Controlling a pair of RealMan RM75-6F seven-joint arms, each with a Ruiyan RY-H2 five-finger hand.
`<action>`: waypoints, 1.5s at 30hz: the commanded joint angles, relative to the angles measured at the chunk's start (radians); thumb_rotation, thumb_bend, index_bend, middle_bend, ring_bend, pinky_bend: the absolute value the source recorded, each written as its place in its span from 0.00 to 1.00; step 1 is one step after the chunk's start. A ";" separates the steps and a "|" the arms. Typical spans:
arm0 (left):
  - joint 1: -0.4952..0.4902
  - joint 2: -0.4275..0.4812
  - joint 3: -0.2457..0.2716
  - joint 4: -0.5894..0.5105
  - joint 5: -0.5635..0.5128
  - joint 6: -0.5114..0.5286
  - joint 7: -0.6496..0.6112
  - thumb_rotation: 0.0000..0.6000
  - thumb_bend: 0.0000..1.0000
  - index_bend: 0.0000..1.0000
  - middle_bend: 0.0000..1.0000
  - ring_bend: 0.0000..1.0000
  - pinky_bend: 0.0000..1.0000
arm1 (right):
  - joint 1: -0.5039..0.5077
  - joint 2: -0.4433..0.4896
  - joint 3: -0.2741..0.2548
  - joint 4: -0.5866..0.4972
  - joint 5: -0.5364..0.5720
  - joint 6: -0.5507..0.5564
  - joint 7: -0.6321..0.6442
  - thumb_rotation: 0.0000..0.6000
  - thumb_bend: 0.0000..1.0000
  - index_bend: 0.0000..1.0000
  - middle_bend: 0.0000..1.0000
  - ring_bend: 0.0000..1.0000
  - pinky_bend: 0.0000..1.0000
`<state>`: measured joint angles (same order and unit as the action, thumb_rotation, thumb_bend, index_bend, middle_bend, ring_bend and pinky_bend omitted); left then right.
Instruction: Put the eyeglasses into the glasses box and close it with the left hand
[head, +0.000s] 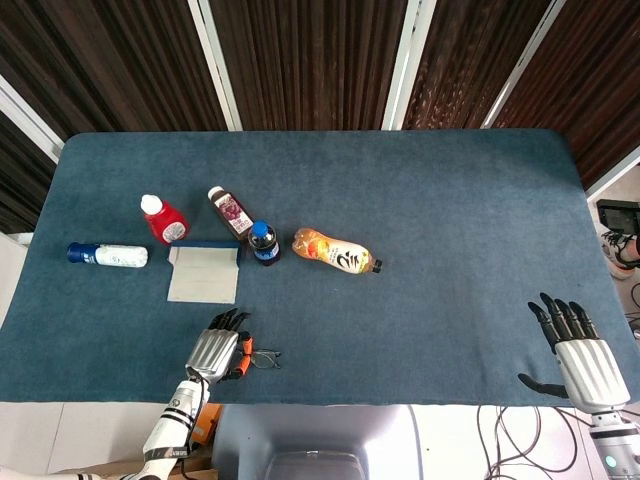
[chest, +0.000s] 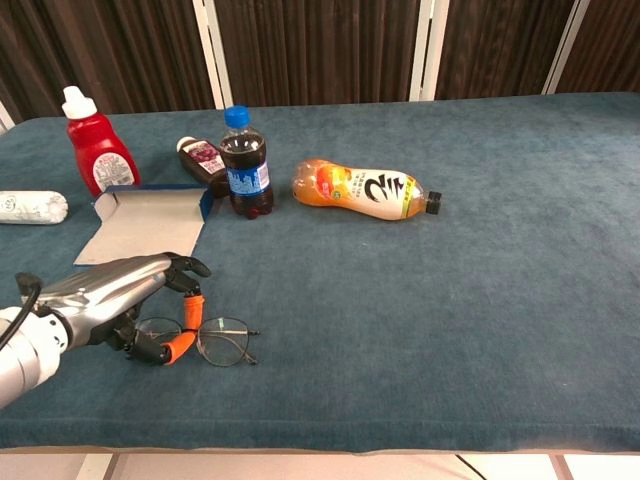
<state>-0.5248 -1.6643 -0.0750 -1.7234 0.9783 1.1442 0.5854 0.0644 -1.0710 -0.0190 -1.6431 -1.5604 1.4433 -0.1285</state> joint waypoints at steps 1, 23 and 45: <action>0.001 -0.002 0.001 0.005 0.004 0.006 -0.004 1.00 0.50 0.62 0.13 0.00 0.10 | 0.000 0.001 0.000 -0.001 0.000 -0.001 0.000 1.00 0.03 0.00 0.00 0.00 0.00; -0.015 0.074 -0.110 0.332 0.203 0.100 -0.204 1.00 0.46 0.63 0.12 0.03 0.06 | 0.002 -0.004 -0.004 -0.005 -0.002 -0.018 -0.018 1.00 0.03 0.00 0.00 0.00 0.00; -0.146 -0.167 -0.170 0.884 0.233 -0.044 -0.429 1.00 0.43 0.64 0.11 0.02 0.01 | 0.005 -0.001 0.003 -0.010 0.026 -0.038 -0.025 1.00 0.03 0.00 0.00 0.00 0.00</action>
<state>-0.6647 -1.8222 -0.2455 -0.8514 1.2072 1.1033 0.1563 0.0699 -1.0719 -0.0158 -1.6528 -1.5346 1.4052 -0.1531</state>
